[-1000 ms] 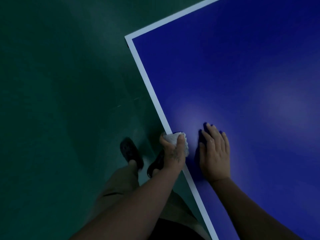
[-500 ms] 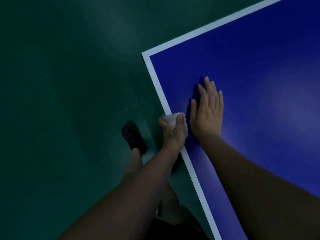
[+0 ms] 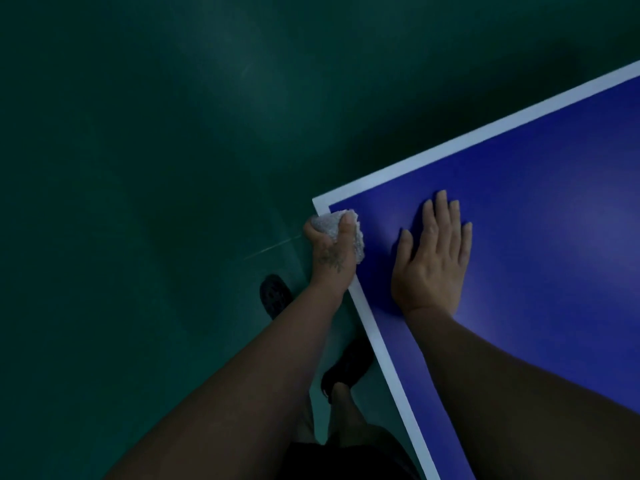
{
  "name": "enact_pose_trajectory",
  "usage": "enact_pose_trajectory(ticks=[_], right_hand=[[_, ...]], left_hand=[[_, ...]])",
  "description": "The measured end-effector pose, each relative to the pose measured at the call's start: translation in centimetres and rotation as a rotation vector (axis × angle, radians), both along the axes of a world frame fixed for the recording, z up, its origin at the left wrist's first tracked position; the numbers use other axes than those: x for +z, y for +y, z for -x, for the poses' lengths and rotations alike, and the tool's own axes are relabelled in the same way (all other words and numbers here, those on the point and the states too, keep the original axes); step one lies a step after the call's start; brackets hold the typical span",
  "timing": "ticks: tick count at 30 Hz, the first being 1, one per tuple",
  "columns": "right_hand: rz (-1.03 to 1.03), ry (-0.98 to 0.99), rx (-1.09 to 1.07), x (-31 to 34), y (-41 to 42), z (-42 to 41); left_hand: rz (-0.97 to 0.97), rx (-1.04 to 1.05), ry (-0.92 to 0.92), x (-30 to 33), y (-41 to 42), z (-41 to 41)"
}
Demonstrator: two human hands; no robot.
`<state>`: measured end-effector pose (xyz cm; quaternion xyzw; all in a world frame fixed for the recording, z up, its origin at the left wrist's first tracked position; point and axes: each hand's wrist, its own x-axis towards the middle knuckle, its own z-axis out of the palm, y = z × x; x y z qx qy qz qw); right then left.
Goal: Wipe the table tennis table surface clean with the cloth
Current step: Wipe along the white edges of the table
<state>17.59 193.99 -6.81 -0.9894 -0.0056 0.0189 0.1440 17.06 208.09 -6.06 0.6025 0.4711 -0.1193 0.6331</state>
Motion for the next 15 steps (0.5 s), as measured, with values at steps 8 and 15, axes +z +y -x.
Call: enact_pose_trajectory(ticks=[8, 15], right_hand=[[0.037, 0.002, -0.009, -0.5, 0.1, -0.4], [0.01, -0.066, -0.014, -0.6, 0.2, -0.3]], left_hand=[[-0.02, -0.041, 0.006, 0.1, 2.9, -3.5], [0.037, -0.406, 0.02, 0.4, 7.0, -4.9]])
